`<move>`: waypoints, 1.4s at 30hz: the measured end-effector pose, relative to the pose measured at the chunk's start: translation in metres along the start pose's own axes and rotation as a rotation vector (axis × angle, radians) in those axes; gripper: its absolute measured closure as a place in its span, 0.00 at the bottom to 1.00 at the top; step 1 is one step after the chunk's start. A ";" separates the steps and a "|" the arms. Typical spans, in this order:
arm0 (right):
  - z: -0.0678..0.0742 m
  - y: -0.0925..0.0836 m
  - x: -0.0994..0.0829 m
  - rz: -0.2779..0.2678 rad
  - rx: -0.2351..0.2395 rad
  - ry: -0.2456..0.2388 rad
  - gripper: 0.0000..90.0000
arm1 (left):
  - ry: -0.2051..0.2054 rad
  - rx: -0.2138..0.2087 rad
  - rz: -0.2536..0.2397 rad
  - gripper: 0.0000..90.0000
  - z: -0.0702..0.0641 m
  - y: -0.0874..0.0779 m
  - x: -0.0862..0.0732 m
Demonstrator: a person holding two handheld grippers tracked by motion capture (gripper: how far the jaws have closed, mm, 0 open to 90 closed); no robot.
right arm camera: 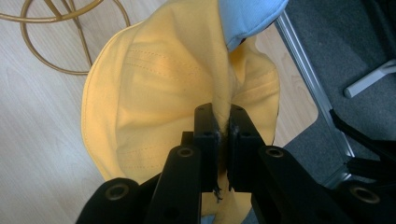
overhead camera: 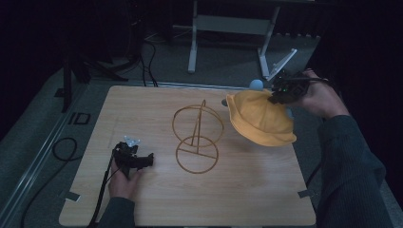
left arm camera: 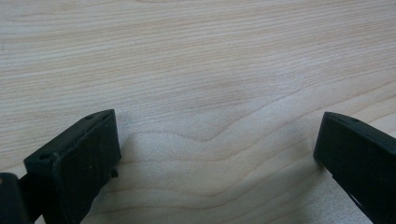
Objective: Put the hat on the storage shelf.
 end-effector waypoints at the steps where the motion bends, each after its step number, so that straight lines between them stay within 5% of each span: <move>1: 0.000 -0.002 0.000 -0.003 -0.002 0.002 0.94 | 0.000 0.001 0.001 0.00 0.000 0.000 0.000; 15: 0.005 -0.025 0.009 -0.079 0.007 -0.027 0.94 | 0.003 0.000 0.001 0.00 0.000 0.000 0.000; 27: 0.012 -0.027 0.017 -0.131 0.041 -0.054 0.94 | 0.000 0.001 0.001 0.00 0.000 0.000 0.000; 42: 0.028 -0.043 0.044 -0.207 0.069 -0.123 0.94 | 0.000 0.000 0.000 0.00 0.000 0.000 0.000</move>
Point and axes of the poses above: each handheld gripper's, and its own axes: y roughly forward along the jaws, x roughly out of its top, z roughly to its left, the point moved 5 cm from there along y, roughly forward along the jaws, and after that the axes turned 10 degrees about x, right-handed, at the moved point
